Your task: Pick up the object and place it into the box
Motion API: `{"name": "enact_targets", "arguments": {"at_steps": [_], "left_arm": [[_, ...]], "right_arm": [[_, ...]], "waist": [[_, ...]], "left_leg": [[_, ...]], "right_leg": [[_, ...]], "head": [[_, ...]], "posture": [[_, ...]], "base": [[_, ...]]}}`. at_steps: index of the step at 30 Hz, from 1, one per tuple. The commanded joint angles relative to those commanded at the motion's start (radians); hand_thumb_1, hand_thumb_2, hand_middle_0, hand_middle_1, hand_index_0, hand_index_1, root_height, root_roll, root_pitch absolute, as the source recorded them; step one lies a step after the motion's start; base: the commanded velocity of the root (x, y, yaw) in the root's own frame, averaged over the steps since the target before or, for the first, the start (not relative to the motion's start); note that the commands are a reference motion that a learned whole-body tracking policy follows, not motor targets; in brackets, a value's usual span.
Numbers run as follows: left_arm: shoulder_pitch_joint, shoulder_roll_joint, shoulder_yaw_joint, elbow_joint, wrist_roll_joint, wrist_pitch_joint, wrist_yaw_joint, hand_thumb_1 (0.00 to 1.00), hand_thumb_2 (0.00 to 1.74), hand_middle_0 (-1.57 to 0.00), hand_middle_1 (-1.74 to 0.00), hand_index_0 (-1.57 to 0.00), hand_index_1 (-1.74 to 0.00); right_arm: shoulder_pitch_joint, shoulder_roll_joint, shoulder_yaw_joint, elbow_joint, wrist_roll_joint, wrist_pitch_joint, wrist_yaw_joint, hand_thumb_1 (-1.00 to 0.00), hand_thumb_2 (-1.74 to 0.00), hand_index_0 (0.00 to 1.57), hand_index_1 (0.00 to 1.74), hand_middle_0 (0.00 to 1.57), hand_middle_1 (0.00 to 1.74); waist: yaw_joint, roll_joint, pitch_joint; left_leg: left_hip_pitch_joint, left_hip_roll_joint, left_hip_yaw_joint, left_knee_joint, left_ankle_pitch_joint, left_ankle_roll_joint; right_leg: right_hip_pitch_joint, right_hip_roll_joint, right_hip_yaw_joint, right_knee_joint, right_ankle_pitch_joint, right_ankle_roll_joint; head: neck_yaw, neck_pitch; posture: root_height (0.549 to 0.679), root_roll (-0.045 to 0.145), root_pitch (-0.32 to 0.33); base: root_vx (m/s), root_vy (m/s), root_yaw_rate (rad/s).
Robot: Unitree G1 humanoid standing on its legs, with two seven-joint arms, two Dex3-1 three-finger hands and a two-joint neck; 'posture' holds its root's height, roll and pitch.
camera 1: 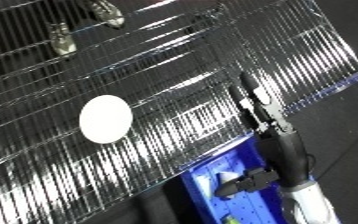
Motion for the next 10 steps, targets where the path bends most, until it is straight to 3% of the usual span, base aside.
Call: {"name": "enact_targets", "arguments": {"at_steps": [5,10], "left_arm": [[-0.019,0.007,-0.017,0.014,0.009,0.007,-0.016,1.00,1.74,-1.57,-1.74,-1.57,-1.74],[-0.025,0.014,-0.030,0.015,0.013,0.014,-0.027,1.00,1.74,-1.57,-1.74,-1.57,-1.74]], "right_arm": [[-0.046,0.019,0.049,0.022,-0.022,0.025,0.008,0.00,0.00,0.00,0.00,0.00,0.00],[-0.089,0.029,0.087,0.037,-0.033,0.055,-0.002,0.00,0.00,0.00,0.00,0.00,0.00]], "waist": [[0.033,-0.008,0.000],[0.059,-0.011,0.000]], "left_leg": [[-0.018,0.000,-0.015,-0.005,0.017,-0.0018],[-0.039,-0.005,-0.025,0.009,0.018,0.0007]], "right_leg": [[-0.006,-0.0061,-0.023,-0.002,0.005,0.0075],[-0.019,-0.0136,-0.039,0.013,0.003,0.0095]], "head": [[-0.046,0.019],[-0.064,0.069]], "posture": [[0.644,0.053,0.082],[0.642,0.048,0.086]], "base": [[0.020,-0.059,0.222],[0.053,-0.026,0.190]]}}
